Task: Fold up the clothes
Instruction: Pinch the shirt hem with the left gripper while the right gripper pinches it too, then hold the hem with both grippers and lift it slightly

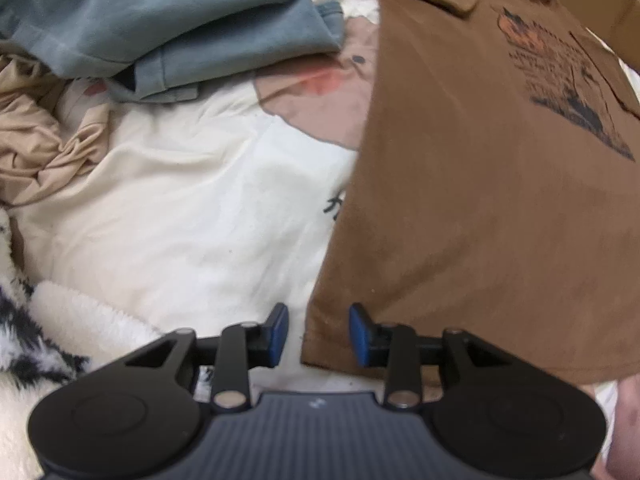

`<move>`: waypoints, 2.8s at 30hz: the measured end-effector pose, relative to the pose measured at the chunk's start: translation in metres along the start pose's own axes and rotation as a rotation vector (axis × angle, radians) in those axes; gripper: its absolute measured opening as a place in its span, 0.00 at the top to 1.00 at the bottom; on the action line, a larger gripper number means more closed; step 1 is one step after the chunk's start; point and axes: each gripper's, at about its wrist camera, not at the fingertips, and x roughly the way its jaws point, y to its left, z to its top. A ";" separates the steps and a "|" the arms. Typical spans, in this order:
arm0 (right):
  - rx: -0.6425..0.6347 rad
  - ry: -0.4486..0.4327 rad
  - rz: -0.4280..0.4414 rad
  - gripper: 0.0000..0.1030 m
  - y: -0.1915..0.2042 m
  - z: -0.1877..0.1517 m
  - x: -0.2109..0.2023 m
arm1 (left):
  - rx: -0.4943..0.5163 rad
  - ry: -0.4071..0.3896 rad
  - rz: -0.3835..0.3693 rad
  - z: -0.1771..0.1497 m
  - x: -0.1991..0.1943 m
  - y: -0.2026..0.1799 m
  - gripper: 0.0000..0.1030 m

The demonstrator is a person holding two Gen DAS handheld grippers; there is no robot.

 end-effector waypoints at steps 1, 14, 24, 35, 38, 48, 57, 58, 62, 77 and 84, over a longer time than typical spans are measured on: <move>0.003 0.000 0.001 0.82 0.000 0.000 0.001 | 0.001 0.000 -0.002 0.000 0.001 0.000 0.65; 0.013 0.032 0.007 0.99 0.003 0.005 0.008 | 0.006 -0.013 -0.007 -0.013 0.002 0.002 0.94; 0.000 0.014 0.000 1.00 0.008 0.015 -0.033 | -0.018 -0.024 -0.024 -0.001 -0.049 -0.007 0.96; -0.041 -0.038 0.001 1.00 0.020 0.039 -0.108 | -0.048 -0.060 -0.072 0.035 -0.104 -0.007 0.96; -0.067 -0.061 -0.004 1.00 0.026 0.048 -0.123 | -0.048 -0.076 -0.087 0.037 -0.122 -0.009 0.96; -0.108 -0.091 -0.019 1.00 0.031 0.048 -0.161 | -0.053 -0.089 -0.114 0.032 -0.167 -0.019 0.96; -0.088 -0.075 -0.039 1.00 0.016 0.025 -0.167 | -0.082 -0.068 -0.125 0.000 -0.181 -0.020 0.96; -0.083 -0.070 -0.040 1.00 0.014 0.021 -0.167 | -0.087 -0.064 -0.125 -0.004 -0.181 -0.020 0.96; -0.070 -0.045 -0.048 1.00 0.007 0.004 -0.162 | -0.104 -0.042 -0.130 -0.019 -0.179 -0.016 0.96; -0.031 -0.033 -0.034 1.00 0.002 -0.012 -0.172 | -0.163 -0.031 -0.164 -0.032 -0.188 -0.009 0.96; -0.046 -0.129 -0.022 1.00 0.014 0.018 -0.212 | -0.177 -0.143 -0.203 0.006 -0.219 -0.009 0.96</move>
